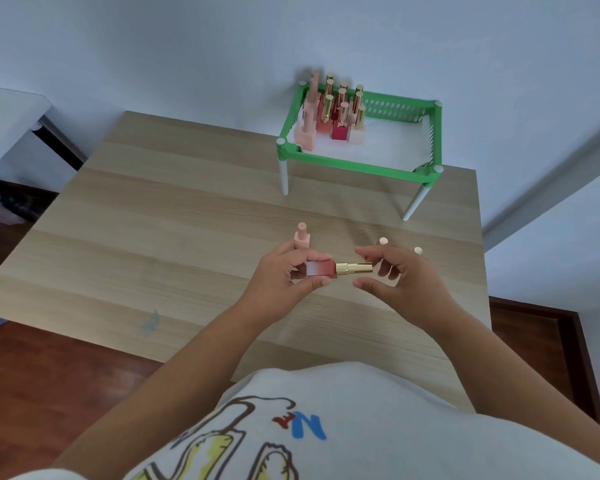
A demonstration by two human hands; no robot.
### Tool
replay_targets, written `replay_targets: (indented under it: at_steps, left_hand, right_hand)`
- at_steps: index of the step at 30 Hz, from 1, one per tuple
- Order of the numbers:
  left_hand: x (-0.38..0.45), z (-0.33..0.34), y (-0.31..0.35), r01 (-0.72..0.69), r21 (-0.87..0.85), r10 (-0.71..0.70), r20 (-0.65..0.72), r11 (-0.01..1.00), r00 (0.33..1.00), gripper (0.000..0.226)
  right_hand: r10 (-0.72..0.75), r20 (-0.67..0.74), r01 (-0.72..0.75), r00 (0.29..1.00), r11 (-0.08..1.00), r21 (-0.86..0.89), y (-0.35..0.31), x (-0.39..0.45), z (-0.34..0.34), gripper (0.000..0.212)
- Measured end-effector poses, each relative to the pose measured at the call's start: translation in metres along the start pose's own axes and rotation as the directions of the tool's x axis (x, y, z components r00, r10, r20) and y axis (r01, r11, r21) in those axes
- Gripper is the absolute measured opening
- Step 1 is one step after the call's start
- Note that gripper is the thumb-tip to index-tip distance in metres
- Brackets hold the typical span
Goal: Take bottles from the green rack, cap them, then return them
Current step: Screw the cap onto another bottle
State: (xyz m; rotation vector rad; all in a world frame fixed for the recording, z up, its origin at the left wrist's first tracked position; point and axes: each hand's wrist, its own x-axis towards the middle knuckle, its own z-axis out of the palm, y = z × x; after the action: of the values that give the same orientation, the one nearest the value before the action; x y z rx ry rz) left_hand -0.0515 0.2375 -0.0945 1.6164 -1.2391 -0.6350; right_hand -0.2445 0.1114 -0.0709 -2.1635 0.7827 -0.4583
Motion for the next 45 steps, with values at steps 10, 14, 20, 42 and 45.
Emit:
replay_targets:
  at_steps: [10,14,20,42,45]
  left_hand:
    - [0.002,0.005,-0.003,-0.004,0.048,0.005,-0.010,0.999,1.000,0.030]
    - [0.001,0.015,-0.011,0.020,0.036,-0.019,-0.035,0.999,0.999,0.031]
    - [0.007,0.031,-0.031,0.153,0.026,-0.153,-0.025,0.988,0.988,0.037]
    - [-0.022,0.052,-0.126,-0.128,0.732,-0.219,0.359,0.669,0.907,0.063]
    - [-0.021,0.052,-0.126,-0.120,0.730,-0.222,0.354,0.673,0.909,0.063]
  right_hand:
    - [0.021,-0.013,-0.022,1.000,0.998,-0.056,-0.002,0.004,0.003,0.021]
    - [0.030,0.005,-0.029,1.000,0.991,-0.127,-0.002,0.008,0.004,0.016]
    - [0.117,0.028,-0.108,0.993,0.970,-0.218,0.004,0.031,0.012,0.014]
    - [0.276,0.259,-0.112,0.926,0.853,-0.510,0.020,0.122,0.057,0.028]
    - [0.260,0.262,-0.110,0.929,0.873,-0.476,0.022,0.122,0.059,0.038]
